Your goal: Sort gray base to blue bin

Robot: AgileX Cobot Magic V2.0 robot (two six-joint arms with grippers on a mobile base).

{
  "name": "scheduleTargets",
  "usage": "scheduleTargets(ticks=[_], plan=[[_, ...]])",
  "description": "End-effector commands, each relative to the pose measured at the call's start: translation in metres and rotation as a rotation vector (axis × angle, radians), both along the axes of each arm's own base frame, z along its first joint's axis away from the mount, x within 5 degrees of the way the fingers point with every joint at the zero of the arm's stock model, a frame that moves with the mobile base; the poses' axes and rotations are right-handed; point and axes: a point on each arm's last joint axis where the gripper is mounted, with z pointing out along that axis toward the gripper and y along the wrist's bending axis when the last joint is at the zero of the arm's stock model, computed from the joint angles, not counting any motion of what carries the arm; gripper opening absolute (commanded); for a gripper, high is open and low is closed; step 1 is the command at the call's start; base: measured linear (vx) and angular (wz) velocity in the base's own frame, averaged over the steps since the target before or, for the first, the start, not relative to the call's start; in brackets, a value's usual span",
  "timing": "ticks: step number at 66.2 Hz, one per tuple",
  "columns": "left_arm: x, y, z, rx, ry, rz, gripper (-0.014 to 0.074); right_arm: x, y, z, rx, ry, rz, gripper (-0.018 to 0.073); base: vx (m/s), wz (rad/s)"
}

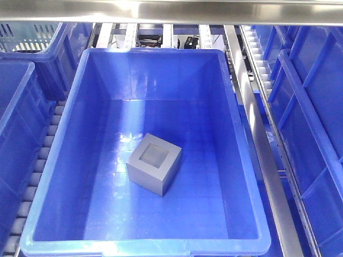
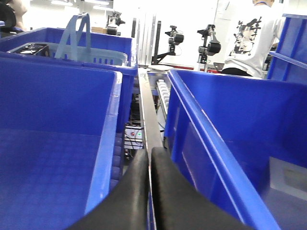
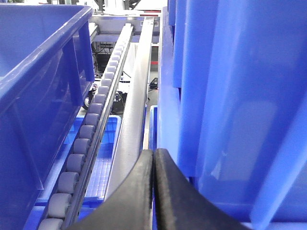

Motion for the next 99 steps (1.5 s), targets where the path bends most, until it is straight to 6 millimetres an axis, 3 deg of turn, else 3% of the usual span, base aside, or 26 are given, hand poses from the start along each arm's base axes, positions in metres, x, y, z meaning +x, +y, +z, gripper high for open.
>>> scheduleTargets(ticks=[1, 22, 99], plan=[[-0.0005, -0.0008, -0.0039, -0.010, -0.050, -0.013, -0.0006, 0.0002, 0.0001, 0.0025, -0.011, -0.071, 0.000, -0.0009, 0.00, 0.00], [-0.0006, -0.0006, -0.0038, 0.113, -0.058, 0.000, -0.0006, 0.0002, 0.0001, 0.0025, -0.011, -0.071, 0.000, -0.0009, 0.00, 0.00], [-0.0006, -0.0005, -0.0033, 0.107, -0.058, 0.002, -0.0006, 0.0002, 0.0001, 0.0025, -0.011, -0.071, 0.000, -0.0009, 0.00, 0.00]])
